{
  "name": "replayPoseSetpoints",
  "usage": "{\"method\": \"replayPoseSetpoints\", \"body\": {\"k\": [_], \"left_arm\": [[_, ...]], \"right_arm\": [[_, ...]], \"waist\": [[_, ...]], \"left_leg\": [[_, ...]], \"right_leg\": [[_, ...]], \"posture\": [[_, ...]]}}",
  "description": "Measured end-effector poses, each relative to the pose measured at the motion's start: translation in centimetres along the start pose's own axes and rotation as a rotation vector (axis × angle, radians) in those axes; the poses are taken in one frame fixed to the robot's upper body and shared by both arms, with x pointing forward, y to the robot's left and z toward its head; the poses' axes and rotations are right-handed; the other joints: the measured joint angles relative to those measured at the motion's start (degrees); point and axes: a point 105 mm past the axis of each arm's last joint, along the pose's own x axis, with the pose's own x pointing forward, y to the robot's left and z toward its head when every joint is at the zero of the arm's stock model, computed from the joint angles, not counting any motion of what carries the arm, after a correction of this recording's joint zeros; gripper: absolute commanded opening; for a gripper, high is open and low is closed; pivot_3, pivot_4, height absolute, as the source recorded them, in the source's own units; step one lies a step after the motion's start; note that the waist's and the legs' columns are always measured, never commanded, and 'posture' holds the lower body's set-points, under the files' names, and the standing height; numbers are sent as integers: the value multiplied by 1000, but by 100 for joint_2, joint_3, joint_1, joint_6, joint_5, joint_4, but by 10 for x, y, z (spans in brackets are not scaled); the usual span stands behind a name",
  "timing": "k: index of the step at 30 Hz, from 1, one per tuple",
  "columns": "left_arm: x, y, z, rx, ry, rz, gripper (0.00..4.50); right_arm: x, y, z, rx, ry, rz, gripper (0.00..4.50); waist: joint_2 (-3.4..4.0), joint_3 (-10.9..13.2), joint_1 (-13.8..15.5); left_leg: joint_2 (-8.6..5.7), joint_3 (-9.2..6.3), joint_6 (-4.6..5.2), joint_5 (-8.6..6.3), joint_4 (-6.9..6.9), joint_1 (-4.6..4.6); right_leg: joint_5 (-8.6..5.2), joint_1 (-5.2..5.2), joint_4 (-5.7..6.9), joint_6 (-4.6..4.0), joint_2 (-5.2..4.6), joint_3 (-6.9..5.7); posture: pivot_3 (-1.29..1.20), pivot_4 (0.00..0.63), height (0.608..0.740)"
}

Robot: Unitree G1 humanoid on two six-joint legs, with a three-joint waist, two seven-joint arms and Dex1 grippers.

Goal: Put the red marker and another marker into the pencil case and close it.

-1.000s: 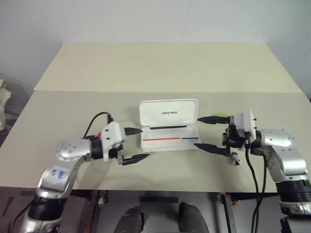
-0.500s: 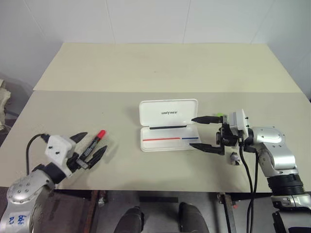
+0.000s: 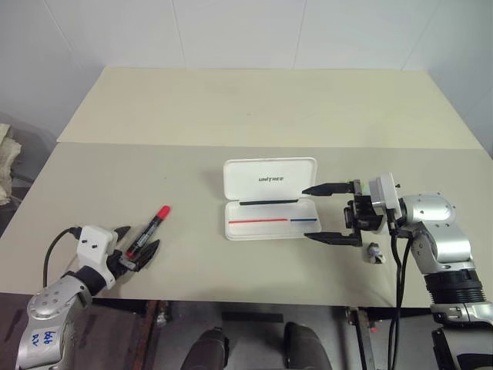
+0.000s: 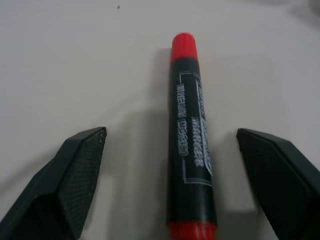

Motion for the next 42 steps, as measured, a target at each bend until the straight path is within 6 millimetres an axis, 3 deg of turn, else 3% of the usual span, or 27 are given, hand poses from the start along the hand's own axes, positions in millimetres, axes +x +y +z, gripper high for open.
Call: {"method": "replayPoseSetpoints", "body": {"k": [12,19,24,30,37,42], "left_arm": [[14,-10,1,-19,-20,-48,659],[17,-23,12,3,-93,-112,665],[15,-35,61,99,-331,-210,665],[9,-53,91,184,-355,-422,665],[30,-87,112,308,-344,-658,665],[63,-114,127,387,-335,-800,665]], "right_arm": [[0,0,5,-18,12,-5,4500],[0,-1,5,-19,12,-18,4500],[0,-3,4,-23,13,-37,4500],[-1,-3,0,-14,23,-64,4500],[-7,-2,-6,8,33,-117,4500],[-15,6,-5,4,55,-170,4500]], "waist": [[5,-2,82],[-1,2,86],[-5,4,83],[-2,6,65],[-2,7,78],[-1,8,102]], "left_leg": [[2,0,-10,11,1,10],[2,-1,-7,7,1,0],[12,1,-12,3,-3,-5],[23,8,-7,-4,-4,-5],[42,9,-13,-6,-4,-5],[54,11,-14,-8,-6,-9]], "right_leg": [[15,2,16,-12,2,1],[16,-1,-3,-11,2,-1],[16,-3,-16,-12,11,-3],[15,-3,-21,-13,24,1],[14,-3,-19,-16,47,2],[15,-3,-13,-18,60,-2]], "posture": [[0,150,740],[0,150,740],[0,150,740],[0,150,740],[0,150,740],[0,150,740]]}}
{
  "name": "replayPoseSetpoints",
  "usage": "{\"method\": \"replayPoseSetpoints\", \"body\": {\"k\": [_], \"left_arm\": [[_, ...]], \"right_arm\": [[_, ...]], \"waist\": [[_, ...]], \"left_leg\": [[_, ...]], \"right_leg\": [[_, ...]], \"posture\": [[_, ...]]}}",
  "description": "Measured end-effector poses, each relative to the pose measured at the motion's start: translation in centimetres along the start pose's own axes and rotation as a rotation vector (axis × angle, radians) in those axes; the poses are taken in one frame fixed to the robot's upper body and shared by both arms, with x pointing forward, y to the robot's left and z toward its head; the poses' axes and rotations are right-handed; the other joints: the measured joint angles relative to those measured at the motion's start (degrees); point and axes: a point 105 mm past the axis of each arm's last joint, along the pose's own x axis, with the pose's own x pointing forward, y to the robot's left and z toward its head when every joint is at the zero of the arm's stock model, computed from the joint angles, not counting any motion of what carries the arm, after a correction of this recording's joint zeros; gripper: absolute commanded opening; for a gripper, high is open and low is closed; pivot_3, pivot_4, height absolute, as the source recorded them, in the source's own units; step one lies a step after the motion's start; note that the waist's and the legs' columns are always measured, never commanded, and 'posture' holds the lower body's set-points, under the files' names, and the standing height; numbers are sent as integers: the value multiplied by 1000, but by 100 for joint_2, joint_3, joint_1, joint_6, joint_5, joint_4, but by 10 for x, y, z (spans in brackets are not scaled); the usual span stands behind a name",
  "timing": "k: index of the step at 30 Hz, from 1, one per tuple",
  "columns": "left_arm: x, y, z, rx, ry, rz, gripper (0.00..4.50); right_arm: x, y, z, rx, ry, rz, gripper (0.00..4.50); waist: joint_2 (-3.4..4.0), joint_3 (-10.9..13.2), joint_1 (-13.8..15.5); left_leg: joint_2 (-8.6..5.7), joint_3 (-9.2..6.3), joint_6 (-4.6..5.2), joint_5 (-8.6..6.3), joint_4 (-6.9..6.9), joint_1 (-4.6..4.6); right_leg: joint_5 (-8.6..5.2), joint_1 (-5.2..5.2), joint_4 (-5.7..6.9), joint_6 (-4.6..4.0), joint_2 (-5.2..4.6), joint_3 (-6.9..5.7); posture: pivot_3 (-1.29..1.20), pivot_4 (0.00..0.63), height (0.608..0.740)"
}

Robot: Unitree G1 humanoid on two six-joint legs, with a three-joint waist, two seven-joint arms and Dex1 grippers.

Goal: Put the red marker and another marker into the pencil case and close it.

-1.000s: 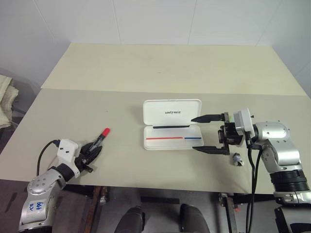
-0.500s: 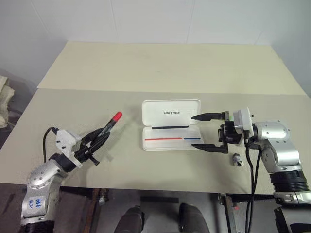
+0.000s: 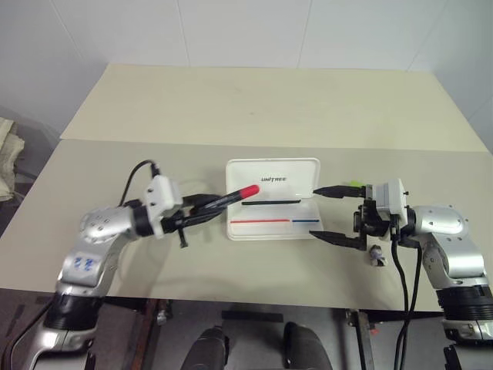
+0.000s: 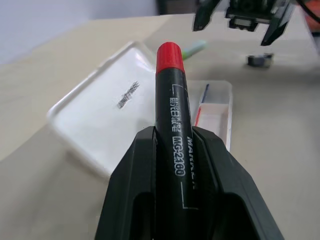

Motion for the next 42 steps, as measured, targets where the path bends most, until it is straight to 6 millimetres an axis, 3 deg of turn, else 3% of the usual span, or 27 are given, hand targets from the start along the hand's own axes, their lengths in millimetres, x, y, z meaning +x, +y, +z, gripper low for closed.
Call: {"method": "replayPoseSetpoints", "body": {"k": [3,13,22,33,37,42], "left_arm": [[24,1,-1,29,0,-76,665],[63,0,-49,-8,93,-159,665],[87,6,-48,12,60,-159,665],[95,5,-32,-25,-16,-171,4345],[91,3,-24,-18,-36,-180,4474],[87,-6,-14,-26,-75,-195,4474]], "right_arm": [[-3,4,3,-8,10,-28,4500],[-14,13,9,20,36,-125,4500],[-19,16,14,34,50,-195,4500],[-16,6,20,38,55,-228,4500],[-16,-3,16,70,81,-265,4500],[-32,-15,-15,131,302,-308,4500]], "waist": [[0,0,-18],[-4,3,-10],[-10,6,-5],[-10,6,-13],[-10,6,-19],[-10,6,-5]], "left_leg": [[0,7,4,-3,-1,-1],[9,12,6,-4,0,-2],[8,13,8,-5,2,-6],[9,12,9,-5,8,-5],[9,13,9,-5,8,-5],[9,11,9,-5,7,-6]], "right_leg": [[1,0,-7,2,0,3],[2,0,-11,4,10,3],[3,0,-13,6,10,3],[4,0,-6,7,10,3],[4,0,-7,7,10,5],[3,-1,-8,6,10,4]], "posture": [[0,150,740],[0,150,740],[0,150,740],[0,150,740],[0,150,740],[0,150,740]]}}
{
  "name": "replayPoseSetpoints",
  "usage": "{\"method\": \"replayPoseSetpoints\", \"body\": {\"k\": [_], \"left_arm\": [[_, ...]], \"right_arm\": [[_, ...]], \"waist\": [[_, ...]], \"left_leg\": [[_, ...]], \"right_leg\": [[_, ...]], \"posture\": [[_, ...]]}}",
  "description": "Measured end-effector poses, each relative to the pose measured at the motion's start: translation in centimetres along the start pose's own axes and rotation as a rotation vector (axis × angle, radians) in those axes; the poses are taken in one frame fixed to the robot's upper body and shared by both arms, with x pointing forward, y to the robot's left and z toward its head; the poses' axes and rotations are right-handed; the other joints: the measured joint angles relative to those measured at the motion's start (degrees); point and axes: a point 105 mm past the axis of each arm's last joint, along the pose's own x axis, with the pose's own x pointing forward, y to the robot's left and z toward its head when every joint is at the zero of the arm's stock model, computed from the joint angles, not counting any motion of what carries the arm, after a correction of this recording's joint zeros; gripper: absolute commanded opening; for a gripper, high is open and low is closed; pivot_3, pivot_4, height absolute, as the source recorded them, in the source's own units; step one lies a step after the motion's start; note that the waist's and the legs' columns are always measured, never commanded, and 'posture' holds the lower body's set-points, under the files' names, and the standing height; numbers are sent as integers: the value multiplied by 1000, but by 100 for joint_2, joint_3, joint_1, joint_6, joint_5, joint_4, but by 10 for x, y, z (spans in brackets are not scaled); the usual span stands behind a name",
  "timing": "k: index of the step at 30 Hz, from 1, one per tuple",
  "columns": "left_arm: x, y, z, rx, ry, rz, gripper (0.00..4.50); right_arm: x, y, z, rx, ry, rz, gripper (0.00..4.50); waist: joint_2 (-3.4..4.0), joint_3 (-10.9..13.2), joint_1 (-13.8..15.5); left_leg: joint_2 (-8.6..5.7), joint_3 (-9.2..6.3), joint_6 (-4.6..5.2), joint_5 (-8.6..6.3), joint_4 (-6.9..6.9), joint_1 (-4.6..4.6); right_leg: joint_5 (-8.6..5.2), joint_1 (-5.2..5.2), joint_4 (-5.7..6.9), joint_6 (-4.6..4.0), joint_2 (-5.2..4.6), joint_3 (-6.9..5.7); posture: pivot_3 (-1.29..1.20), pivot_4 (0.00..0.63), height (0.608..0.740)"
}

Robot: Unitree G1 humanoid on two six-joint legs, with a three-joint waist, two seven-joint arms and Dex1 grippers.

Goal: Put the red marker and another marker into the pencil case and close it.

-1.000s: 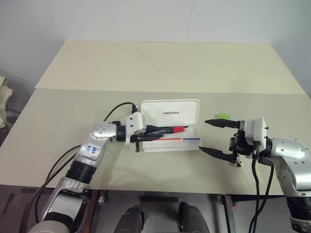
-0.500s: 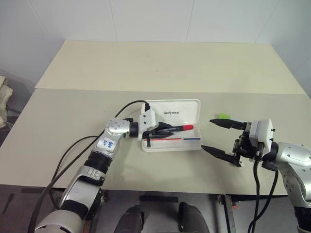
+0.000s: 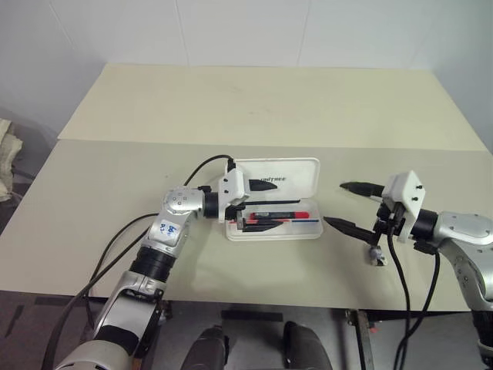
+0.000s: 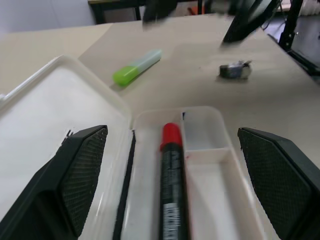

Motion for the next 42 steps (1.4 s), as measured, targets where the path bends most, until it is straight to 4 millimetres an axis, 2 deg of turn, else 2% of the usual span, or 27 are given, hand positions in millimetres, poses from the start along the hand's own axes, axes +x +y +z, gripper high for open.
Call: {"method": "replayPoseSetpoints", "body": {"k": [4,9,14,18,23,30,33,42], "left_arm": [[-1,-2,13,15,-35,6,4474],[-5,-2,20,29,-54,40,4474],[-18,3,17,17,-35,96,4474],[-20,2,19,28,-38,113,4474],[-29,3,23,57,-18,124,4474],[-61,6,36,117,19,143,4474],[-73,6,36,119,47,152,4474],[-105,0,46,132,99,145,4474]], "right_arm": [[0,-4,1,30,9,51,4500],[-2,-20,3,66,20,61,4500],[-5,-17,-5,12,69,132,4500],[-3,-21,-25,-41,146,156,4500],[-3,-45,-28,-80,155,109,4500],[8,-88,-24,-98,141,18,4500],[7,-99,-27,-88,168,-5,4500],[0,-108,-58,1,317,-14,4500]], "waist": [[0,0,-8],[0,0,-20],[0,0,-11],[0,0,-11],[2,0,-68],[7,4,-179],[10,6,-180],[35,21,-208]], "left_leg": [[0,2,0,0,2,0],[2,1,0,0,1,2],[1,4,1,-1,1,0],[1,5,1,-1,2,-1],[2,7,0,0,2,2],[4,9,-1,0,-3,3],[4,10,-1,0,-8,2],[6,14,-3,-2,-19,-1]], "right_leg": [[1,0,-1,1,0,2],[1,0,0,0,0,2],[1,0,-7,1,0,3],[1,0,-6,1,0,2],[2,0,-3,1,1,5],[3,0,-9,0,1,8],[3,-3,-14,-1,1,8],[3,-7,-23,-1,3,10]], "posture": [[0,150,740],[0,150,740],[0,150,740],[0,150,740],[0,150,740],[0,150,740],[0,150,740],[0,150,740]]}}
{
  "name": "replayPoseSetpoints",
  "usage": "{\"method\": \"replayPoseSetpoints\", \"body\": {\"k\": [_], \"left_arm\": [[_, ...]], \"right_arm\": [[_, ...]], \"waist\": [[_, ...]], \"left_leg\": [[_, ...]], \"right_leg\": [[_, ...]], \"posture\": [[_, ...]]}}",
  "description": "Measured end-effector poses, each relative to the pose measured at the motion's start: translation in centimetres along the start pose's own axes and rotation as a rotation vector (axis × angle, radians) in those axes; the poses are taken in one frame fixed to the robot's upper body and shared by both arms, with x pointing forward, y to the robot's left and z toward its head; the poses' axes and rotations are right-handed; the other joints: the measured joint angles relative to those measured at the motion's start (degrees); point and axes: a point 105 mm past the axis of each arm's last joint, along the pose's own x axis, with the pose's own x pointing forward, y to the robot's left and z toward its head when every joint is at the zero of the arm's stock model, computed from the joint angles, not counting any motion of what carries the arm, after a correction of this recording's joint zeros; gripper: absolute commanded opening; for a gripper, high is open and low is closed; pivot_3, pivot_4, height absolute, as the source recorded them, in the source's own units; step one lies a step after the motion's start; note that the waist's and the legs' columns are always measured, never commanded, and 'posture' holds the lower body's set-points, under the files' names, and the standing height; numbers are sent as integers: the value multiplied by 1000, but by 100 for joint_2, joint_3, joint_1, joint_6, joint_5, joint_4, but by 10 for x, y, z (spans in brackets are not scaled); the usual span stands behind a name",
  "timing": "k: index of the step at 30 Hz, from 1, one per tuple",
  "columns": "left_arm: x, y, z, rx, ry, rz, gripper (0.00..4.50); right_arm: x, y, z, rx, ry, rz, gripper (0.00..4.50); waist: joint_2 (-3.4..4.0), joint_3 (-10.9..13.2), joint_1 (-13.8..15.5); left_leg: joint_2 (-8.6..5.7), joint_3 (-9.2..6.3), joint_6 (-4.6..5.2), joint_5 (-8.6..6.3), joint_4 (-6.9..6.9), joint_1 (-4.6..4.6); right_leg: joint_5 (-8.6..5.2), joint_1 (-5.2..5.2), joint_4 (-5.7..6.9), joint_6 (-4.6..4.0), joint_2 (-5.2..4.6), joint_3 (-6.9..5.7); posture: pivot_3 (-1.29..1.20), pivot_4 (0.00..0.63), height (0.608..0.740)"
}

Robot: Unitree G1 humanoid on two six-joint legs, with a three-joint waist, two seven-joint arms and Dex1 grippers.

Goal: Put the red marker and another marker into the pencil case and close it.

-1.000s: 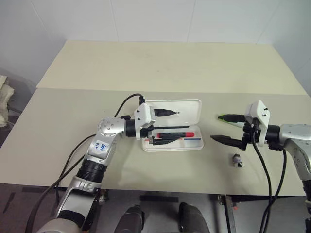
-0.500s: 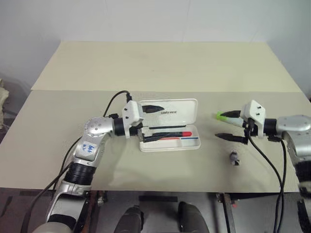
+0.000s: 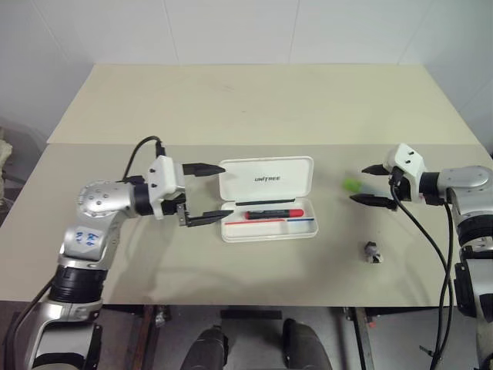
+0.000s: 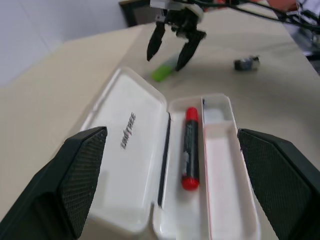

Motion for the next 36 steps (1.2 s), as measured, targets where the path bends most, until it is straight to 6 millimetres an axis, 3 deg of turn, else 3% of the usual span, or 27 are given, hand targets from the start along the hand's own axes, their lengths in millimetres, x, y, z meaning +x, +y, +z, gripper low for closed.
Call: {"method": "replayPoseSetpoints", "body": {"k": [7,8,10,18,31,36], "left_arm": [[-7,-4,4,-18,-5,-5,4474],[-8,-5,3,-23,-3,-5,4499],[-9,-6,1,-31,0,-5,4500],[-9,-7,0,-35,2,-2,4500],[-5,-5,5,10,-19,-22,4500],[-9,-10,-8,-21,-2,-36,4500]], "right_arm": [[-1,-7,-6,30,54,-43,4500],[-2,-8,-7,39,58,-50,4315],[-2,-9,-9,75,68,-52,3893],[5,0,-8,128,65,24,1124],[14,5,5,18,-1,43,1096],[7,1,40,-129,-114,61,1096]], "waist": [[17,10,-84],[17,10,-94],[17,10,-99],[17,10,-101],[21,12,-170],[43,25,-161]], "left_leg": [[1,4,0,0,1,1],[0,4,0,0,1,2],[0,7,0,0,3,3],[2,9,-3,1,24,11],[3,17,-4,2,23,14],[3,19,-4,2,19,11]], "right_leg": [[0,0,6,0,0,4],[0,0,7,0,0,4],[0,0,10,0,0,8],[2,1,39,-1,3,15],[2,-1,40,-1,5,23],[2,-8,38,-1,5,25]], "posture": [[0,150,740],[0,150,740],[0,150,740],[0,150,740],[0,150,740],[0,150,740]]}}
